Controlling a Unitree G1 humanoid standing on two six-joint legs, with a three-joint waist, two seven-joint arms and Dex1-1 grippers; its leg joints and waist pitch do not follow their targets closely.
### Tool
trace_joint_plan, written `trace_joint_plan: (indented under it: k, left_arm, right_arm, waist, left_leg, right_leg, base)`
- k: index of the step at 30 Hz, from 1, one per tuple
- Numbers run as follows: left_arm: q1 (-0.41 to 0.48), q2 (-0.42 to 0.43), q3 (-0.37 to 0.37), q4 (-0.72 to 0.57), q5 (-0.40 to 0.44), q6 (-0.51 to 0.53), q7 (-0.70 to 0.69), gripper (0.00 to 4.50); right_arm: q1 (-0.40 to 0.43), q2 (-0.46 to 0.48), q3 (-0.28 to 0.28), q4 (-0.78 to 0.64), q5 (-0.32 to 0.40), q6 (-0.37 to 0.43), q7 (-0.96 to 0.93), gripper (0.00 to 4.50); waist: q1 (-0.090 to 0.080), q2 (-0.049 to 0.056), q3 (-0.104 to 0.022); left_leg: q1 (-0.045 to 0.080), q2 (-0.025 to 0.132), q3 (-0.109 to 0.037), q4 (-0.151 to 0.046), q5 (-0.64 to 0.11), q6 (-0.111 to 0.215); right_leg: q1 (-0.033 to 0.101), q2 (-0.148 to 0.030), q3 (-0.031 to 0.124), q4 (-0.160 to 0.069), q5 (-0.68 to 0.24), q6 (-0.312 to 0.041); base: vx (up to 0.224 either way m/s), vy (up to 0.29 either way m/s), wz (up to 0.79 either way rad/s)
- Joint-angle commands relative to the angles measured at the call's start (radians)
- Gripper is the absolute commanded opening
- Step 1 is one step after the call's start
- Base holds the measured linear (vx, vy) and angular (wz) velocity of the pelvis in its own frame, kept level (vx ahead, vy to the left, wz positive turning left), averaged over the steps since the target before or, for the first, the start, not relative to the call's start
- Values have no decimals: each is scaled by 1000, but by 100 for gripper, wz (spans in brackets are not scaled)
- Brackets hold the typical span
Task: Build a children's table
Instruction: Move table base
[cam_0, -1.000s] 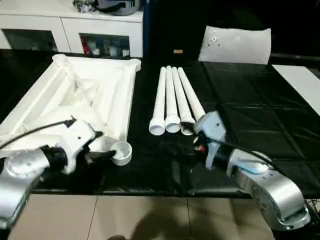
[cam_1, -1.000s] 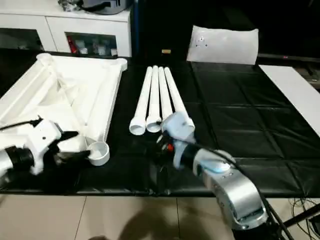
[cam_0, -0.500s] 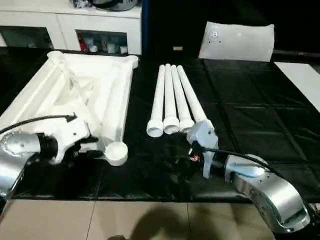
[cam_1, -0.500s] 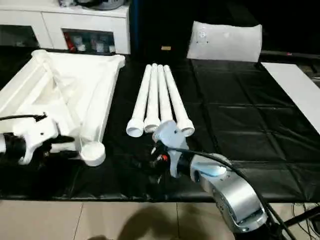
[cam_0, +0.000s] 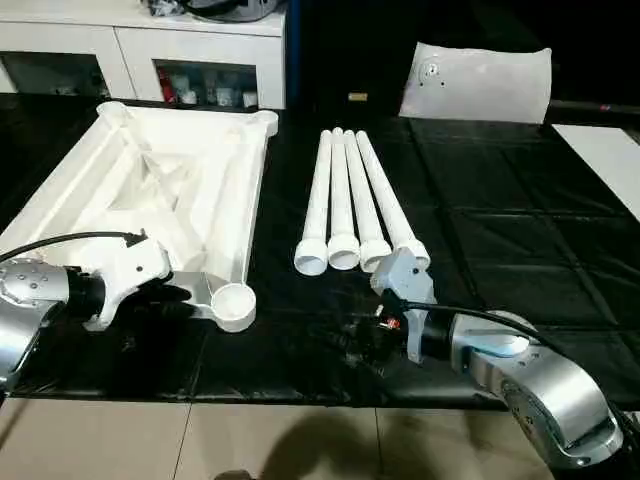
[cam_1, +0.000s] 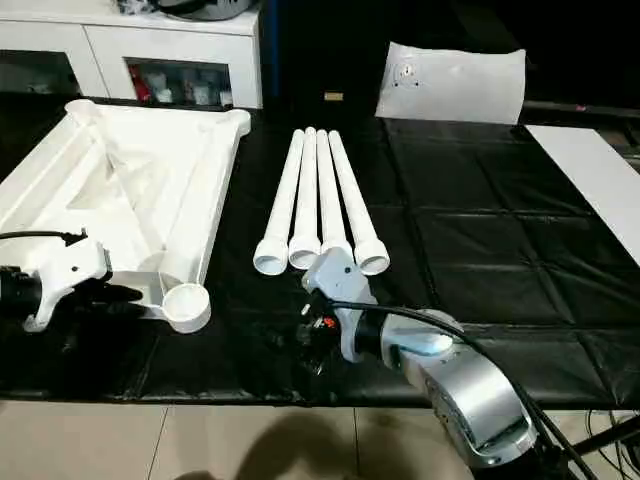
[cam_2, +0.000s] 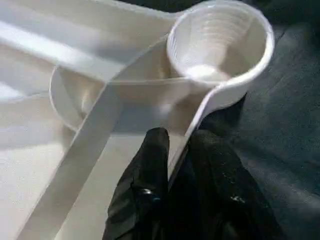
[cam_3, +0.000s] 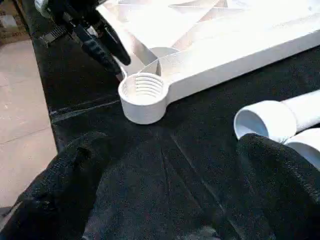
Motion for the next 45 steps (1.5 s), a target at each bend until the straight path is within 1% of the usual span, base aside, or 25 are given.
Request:
trace_joint_plan:
  k: [1,3,4,6,10,13,15,16,17,20,21,24,27,29,30,31,32,34,36,37,38,41,43,44,45]
  left_arm:
    - [-23,-6,-16,36,50,-22,45,52]
    - [-32,-10,-33,51,68,-32,47,34]
    - [-36,-9,-45,58,78,-36,40,29]
    - [-42,-8,-56,70,90,-41,31,22]
    - [-56,-20,-63,109,116,-69,34,8]
    - [-63,-57,-45,109,80,-51,37,1]
    - [-69,-86,-29,88,41,-23,36,0]
    - [-74,-97,-26,84,35,-21,43,0]
    - [-79,-107,-25,83,33,-18,49,0]
    - [-88,-122,-29,90,34,-20,49,0]
    - [-92,-132,-26,91,36,-19,51,0]
    - [-102,-139,-21,101,51,-17,63,0]
    - [-103,-136,-14,94,51,-8,72,0]
    - [-86,-136,26,34,-6,23,64,0]
    - [-76,-137,42,6,-31,40,59,21]
    - [-49,-126,72,-55,-85,80,34,21]
    - [-37,-122,85,-80,-105,95,28,41]
    - [-20,-119,110,-113,-132,109,29,44]
    - [31,-122,190,-204,-204,153,58,66]
    - [45,-125,213,-228,-223,166,68,66]
    - [70,-135,249,-274,-255,190,91,76]
    - [126,-195,325,-392,-327,240,179,87]
    - [138,-220,340,-420,-336,245,212,120]
    - [161,-279,350,-461,-338,250,290,120]
    - [194,-363,351,-520,-326,252,399,124]
  right_arm:
    - [-6,-9,5,-20,-3,10,5,450]
    - [-9,-6,6,-21,-2,13,6,450]
    - [-11,-5,8,-20,-1,13,7,450]
    - [-13,-3,10,-18,-1,12,8,450]
    - [-15,-2,12,-15,-2,11,8,450]
    - [-16,1,8,-14,-2,10,5,450]
    - [-19,2,7,-12,-3,10,3,450]
    - [-21,3,5,-11,-4,10,1,450]
    - [-22,3,3,-10,-4,10,1,450]
    - [-25,3,1,-8,-4,11,0,450]
    - [-26,3,-1,-8,-3,12,1,450]
    - [-35,5,1,-3,-8,10,-2,450]
    - [-40,9,-5,0,-7,9,-6,450]
    - [-44,17,-18,7,-5,11,-18,450]
    - [-45,20,-24,10,-6,13,-25,450]
    - [-48,31,-43,18,1,13,-37,450]
    - [-48,34,-47,19,0,9,-42,450]
    - [-49,43,-57,22,-6,-8,-56,450]
    - [-45,71,-92,16,9,-25,-82,450]
    - [-44,77,-99,12,15,-25,-85,450]
    - [-39,85,-108,5,16,-25,-101,450]
    - [-19,115,-127,-2,-24,-58,-178,450]
    - [-14,130,-139,-1,-26,-54,-201,450]
    - [-6,155,-156,-4,-49,-63,-253,450]
    - [5,189,-183,-9,-52,-31,-308,450]
  waist:
    - [3,31,-45]
    - [1,19,-41]
    - [3,26,-41]
    - [2,25,-40]
    - [1,25,-42]
    - [1,24,-43]
    - [2,26,-45]
    - [4,28,-47]
    - [3,23,-47]
    - [8,27,-48]
    - [8,21,-47]
    - [15,25,-46]
    - [18,21,-45]
    - [18,19,-45]
    - [19,21,-46]
    - [15,20,-48]
    - [15,25,-48]
    - [14,22,-51]
    - [12,29,-51]
    - [9,25,-54]
    - [6,31,-53]
    - [-1,31,-50]
    - [-3,28,-48]
    - [-6,28,-47]
    - [-5,28,-45]
  left_leg:
    - [11,41,-6,-89,-262,-53]
    - [10,41,-6,-93,-295,-57]
    - [11,42,-8,-93,-304,-59]
    - [13,42,-9,-94,-322,-61]
    - [11,43,-9,-94,-311,-61]
    - [9,42,-8,-93,-295,-61]
    - [9,42,-7,-91,-284,-62]
    - [10,42,-7,-90,-275,-61]
    - [8,42,-5,-90,-266,-59]
    - [7,42,-4,-89,-250,-55]
    - [6,42,-4,-90,-249,-54]
    - [9,43,-4,-90,-258,-55]
    - [9,44,-4,-92,-266,-57]
    - [8,45,-4,-93,-263,-61]
    - [9,44,-4,-92,-264,-63]
    - [9,46,-3,-92,-254,-67]
    - [7,44,-4,-91,-247,-67]
    - [7,43,0,-87,-215,-62]
    - [3,40,1,-86,-204,-63]
    - [1,41,2,-84,-194,-62]
    - [0,40,1,-84,-187,-62]
    - [-2,40,3,-83,-190,-64]
    - [-2,37,3,-85,-205,-58]
    - [-4,39,3,-86,-213,-59]
    - [-2,40,3,-86,-217,-60]
  right_leg:
    - [27,-66,39,-71,-161,-181]
    - [27,-67,40,-76,-222,-171]
    - [25,-70,41,-78,-254,-163]
    - [21,-69,42,-82,-289,-154]
    - [20,-69,43,-81,-278,-153]
    - [23,-69,42,-78,-254,-161]
    - [23,-69,42,-76,-232,-171]
    - [23,-68,41,-74,-208,-178]
    - [25,-67,40,-73,-188,-182]
    - [27,-67,40,-72,-164,-180]
    - [28,-67,40,-73,-164,-179]
    - [26,-68,41,-75,-192,-171]
    - [25,-70,42,-76,-216,-164]
    - [23,-71,41,-75,-226,-162]
    - [22,-70,41,-75,-224,-163]
    - [23,-70,41,-71,-198,-170]
    - [23,-68,40,-70,-174,-178]
    - [24,-64,39,-65,-116,-183]
    - [26,-63,38,-64,-89,-189]
    - [30,-64,37,-61,-68,-194]
    - [29,-60,36,-59,-51,-197]
    - [29,-58,34,-61,-48,-203]
    - [29,-56,35,-68,-90,-194]
    - [30,-55,36,-67,-108,-186]
    - [29,-55,37,-73,-119,-181]
  base:
    - [0,0,0]
    - [0,0,0]
    - [0,0,0]
    - [0,0,0]
    - [0,0,0]
    - [0,0,0]
    - [0,0,0]
    - [0,0,0]
    - [0,0,0]
    - [0,0,0]
    - [0,0,0]
    - [0,0,0]
    - [0,0,0]
    - [0,0,0]
    - [0,0,0]
    - [0,0,0]
    - [0,0,0]
    - [0,0,0]
    - [0,0,0]
    - [0,0,0]
    - [0,0,0]
    - [0,0,0]
    - [0,0,0]
    - [0,0,0]
    - [0,0,0]
